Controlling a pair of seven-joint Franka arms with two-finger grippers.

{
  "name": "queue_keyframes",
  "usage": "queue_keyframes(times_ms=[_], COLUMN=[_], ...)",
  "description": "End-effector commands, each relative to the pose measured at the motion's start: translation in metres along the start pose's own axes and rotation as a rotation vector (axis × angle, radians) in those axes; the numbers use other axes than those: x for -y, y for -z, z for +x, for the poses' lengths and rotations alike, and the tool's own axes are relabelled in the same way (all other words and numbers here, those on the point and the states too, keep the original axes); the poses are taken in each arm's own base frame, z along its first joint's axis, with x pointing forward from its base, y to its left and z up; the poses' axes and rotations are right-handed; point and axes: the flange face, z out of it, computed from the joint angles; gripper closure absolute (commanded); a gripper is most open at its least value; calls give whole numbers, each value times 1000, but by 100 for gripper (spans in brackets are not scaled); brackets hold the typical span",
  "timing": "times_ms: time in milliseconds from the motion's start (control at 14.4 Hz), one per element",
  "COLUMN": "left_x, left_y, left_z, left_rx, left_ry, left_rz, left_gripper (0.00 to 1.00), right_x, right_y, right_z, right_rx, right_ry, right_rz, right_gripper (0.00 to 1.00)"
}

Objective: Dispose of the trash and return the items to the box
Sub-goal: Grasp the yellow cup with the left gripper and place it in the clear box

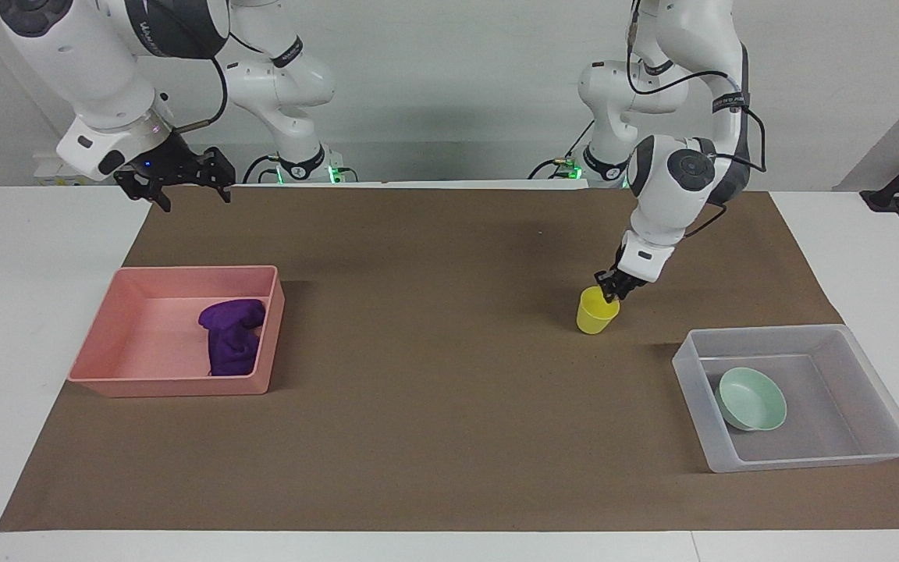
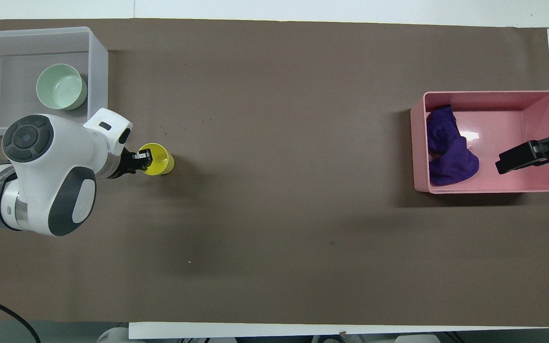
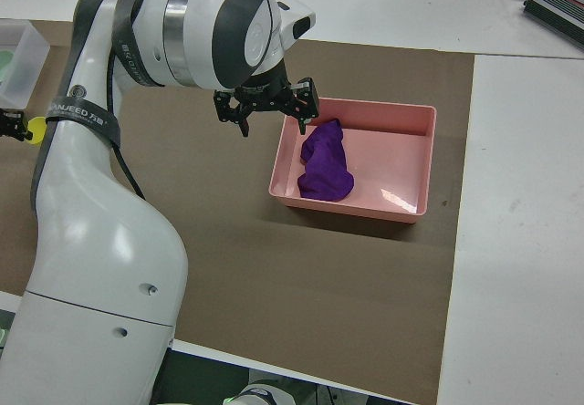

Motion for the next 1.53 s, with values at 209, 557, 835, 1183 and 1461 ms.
queue_keyframes(times_ms=[209,557,835,1183,1461], left_x=[-10,81,155,188,179], left_y=[71,150,97,43,27], left_z=[50,143,189,216,217], left_rx=[-42,-105,-118,-168,-164], left_ry=[57,252,381,423,397], left_rz=[-13,-36,-31,-37,-27], left_gripper=[100,100,100,100,7], right_x=[3,3,1,0,-1], right_y=[-1,-1,-1,1,0], right_z=[-5,-5,-4,-4,-4], right_rx=[-12,-12,-19,-28,-28], right_ry=[-13,-14,-20,-17,-20], right_rz=[-2,-2,-2,-3,-3], right_gripper=[0,0,0,0,0])
